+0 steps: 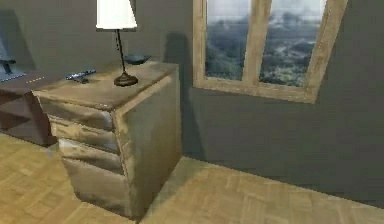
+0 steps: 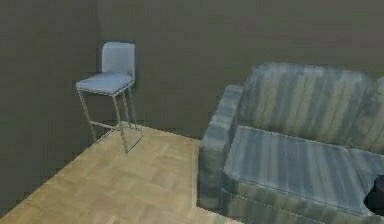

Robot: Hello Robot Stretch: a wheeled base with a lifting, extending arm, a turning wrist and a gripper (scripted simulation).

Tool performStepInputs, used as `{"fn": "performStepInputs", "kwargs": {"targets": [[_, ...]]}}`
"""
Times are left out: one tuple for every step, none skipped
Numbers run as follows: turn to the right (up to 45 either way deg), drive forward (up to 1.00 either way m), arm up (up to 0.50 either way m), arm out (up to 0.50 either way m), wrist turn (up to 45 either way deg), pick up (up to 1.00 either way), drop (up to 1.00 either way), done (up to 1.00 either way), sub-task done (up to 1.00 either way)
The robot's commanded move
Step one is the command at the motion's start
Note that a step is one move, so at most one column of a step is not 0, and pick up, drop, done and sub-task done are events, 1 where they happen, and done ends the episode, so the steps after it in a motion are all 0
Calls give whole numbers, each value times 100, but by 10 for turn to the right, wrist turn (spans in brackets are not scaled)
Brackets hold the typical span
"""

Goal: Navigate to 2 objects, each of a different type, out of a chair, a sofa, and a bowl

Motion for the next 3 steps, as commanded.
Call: {"fn": "performStepInputs", "kwargs": {"targets": [[30, 0, 0, 0, 0, 0, 0, 0, 0], [0, 85, 0, 0, 0, 0, 0, 0, 0], [360, 0, 0, 0, 0, 0, 0, 0, 0]]}}
